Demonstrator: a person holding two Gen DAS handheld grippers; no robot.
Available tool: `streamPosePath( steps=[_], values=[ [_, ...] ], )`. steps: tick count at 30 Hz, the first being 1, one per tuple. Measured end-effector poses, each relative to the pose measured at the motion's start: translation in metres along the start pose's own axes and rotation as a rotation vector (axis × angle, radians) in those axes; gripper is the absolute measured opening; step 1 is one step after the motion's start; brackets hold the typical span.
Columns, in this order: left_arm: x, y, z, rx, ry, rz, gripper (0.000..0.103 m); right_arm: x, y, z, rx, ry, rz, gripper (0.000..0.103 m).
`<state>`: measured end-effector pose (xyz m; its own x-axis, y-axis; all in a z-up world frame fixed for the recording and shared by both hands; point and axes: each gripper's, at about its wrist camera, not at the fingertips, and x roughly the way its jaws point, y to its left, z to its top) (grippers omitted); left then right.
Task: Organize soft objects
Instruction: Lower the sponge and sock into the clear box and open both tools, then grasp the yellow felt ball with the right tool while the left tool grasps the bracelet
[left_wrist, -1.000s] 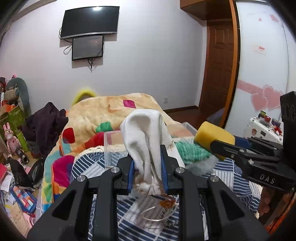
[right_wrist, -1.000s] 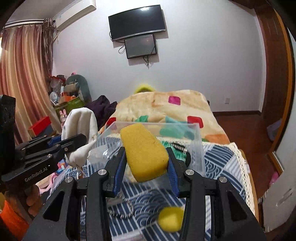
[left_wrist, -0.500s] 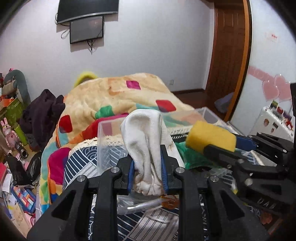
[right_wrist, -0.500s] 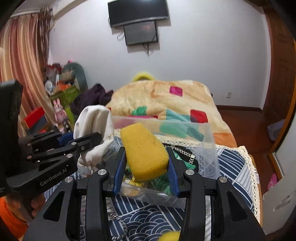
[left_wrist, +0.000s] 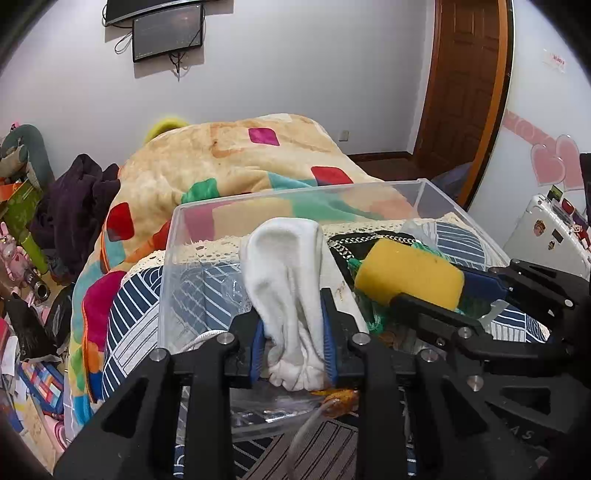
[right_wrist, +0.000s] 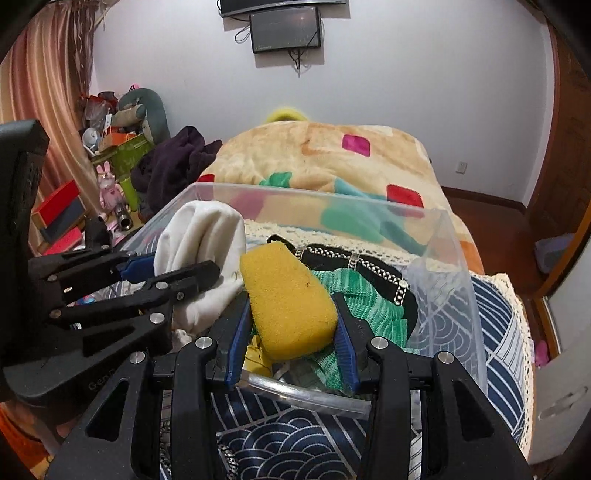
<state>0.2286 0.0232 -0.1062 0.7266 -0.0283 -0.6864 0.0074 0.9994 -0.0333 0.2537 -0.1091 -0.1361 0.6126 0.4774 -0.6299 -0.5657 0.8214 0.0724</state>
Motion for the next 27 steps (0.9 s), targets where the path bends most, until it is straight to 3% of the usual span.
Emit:
streamPosePath(
  steps=[3, 5, 7, 12, 22, 25, 27],
  values=[
    [-0.004, 0.002, -0.002, -0.003, 0.009, -0.010, 0.031, -0.002, -0.004, 0.001, 0.022, 0.021, 0.027, 0.044],
    [-0.009, 0.002, -0.003, -0.003, 0.006, -0.015, 0.032, -0.003, -0.006, 0.002, 0.027, 0.022, 0.027, 0.055],
    [-0.013, 0.004, -0.004, -0.004, -0.001, -0.015, 0.034, -0.009, -0.007, -0.001, 0.026, 0.011, 0.023, 0.060],
    [-0.035, 0.003, -0.004, -0.005, -0.034, -0.042, 0.037, -0.021, -0.002, -0.001, 0.000, -0.016, 0.004, 0.060],
    [-0.092, -0.001, -0.009, -0.005, -0.150, -0.057, 0.064, -0.072, 0.001, 0.004, -0.035, -0.154, -0.036, 0.068],
    [-0.100, -0.003, -0.017, -0.010, -0.159, -0.067, 0.072, -0.083, 0.000, -0.002, -0.035, -0.186, -0.034, 0.082],
    [-0.102, -0.004, -0.024, -0.010, -0.158, -0.058, 0.077, -0.088, -0.002, -0.010, -0.037, -0.198, -0.067, 0.082]
  ],
)
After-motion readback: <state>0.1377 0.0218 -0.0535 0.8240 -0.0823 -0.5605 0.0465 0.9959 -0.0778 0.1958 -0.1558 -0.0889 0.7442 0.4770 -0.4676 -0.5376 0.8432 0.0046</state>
